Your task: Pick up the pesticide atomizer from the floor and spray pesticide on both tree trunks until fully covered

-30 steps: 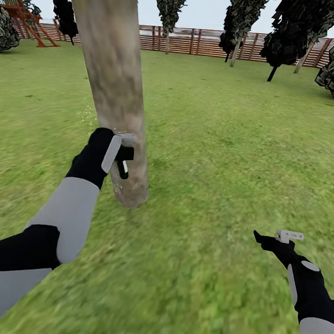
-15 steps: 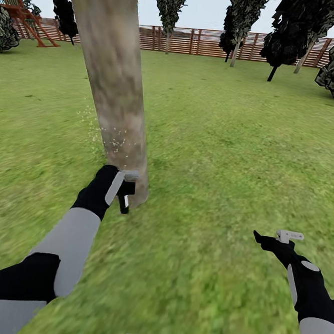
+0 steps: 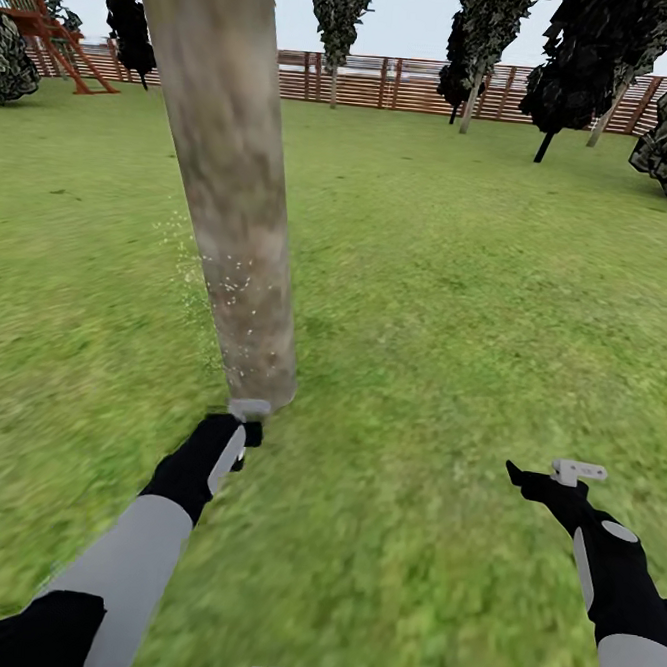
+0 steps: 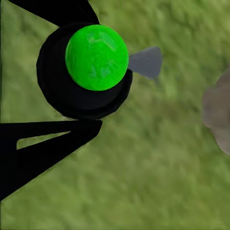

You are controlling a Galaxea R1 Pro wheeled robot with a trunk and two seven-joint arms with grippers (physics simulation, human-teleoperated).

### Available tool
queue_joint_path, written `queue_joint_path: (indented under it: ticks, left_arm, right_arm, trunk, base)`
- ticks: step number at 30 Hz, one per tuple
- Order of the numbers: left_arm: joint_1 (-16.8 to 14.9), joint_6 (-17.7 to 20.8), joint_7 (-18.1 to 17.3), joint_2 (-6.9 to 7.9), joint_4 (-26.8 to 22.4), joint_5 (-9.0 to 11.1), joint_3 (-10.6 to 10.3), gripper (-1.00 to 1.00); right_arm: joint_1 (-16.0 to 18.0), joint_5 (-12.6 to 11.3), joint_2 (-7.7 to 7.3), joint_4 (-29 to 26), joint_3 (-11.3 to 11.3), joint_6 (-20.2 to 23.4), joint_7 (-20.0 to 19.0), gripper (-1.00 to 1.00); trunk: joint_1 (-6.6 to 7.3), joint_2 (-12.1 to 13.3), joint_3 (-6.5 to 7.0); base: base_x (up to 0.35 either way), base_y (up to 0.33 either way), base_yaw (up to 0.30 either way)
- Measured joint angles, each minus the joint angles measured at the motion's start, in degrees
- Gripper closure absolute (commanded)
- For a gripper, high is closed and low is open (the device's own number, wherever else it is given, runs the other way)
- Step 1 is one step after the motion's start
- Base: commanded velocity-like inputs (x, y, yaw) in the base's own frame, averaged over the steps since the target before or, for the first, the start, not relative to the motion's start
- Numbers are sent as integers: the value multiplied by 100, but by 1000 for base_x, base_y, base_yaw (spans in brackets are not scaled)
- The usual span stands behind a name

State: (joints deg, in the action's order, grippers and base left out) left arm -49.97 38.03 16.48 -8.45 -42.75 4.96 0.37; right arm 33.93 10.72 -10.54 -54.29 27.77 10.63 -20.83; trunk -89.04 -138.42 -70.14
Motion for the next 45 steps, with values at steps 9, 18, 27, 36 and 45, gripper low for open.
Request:
queue_joint_path:
  ticks: [9,18,27,36,45]
  left_arm:
    - [709,-1026,206,17,48,-68,-1,100]
    - [813,-1054,197,28,48,-47,-18,100]
    - [814,-1061,197,28,48,-44,-19,100]
    - [814,-1061,192,19,49,-36,-16,100]
    - [814,-1052,197,19,48,-27,-17,100]
  right_arm:
    - [0,0,-7,-12,0,-7,-8,-100]
    - [0,0,-1,4,0,-8,0,-100]
    - [0,0,8,15,-8,-8,-6,-100]
    - [0,0,8,15,-4,-8,-9,-100]
    - [0,0,17,15,-9,-8,-4,-100]
  trunk:
    - [1,0,1]
    - [1,0,-10]
    - [1,0,-29]
    - [1,0,-34]
    - [1,0,-34]
  base:
    - [0,-59,0]
    - [91,-257,196]
    - [241,-186,262]
    - [53,-263,36]
    - [153,-252,19]
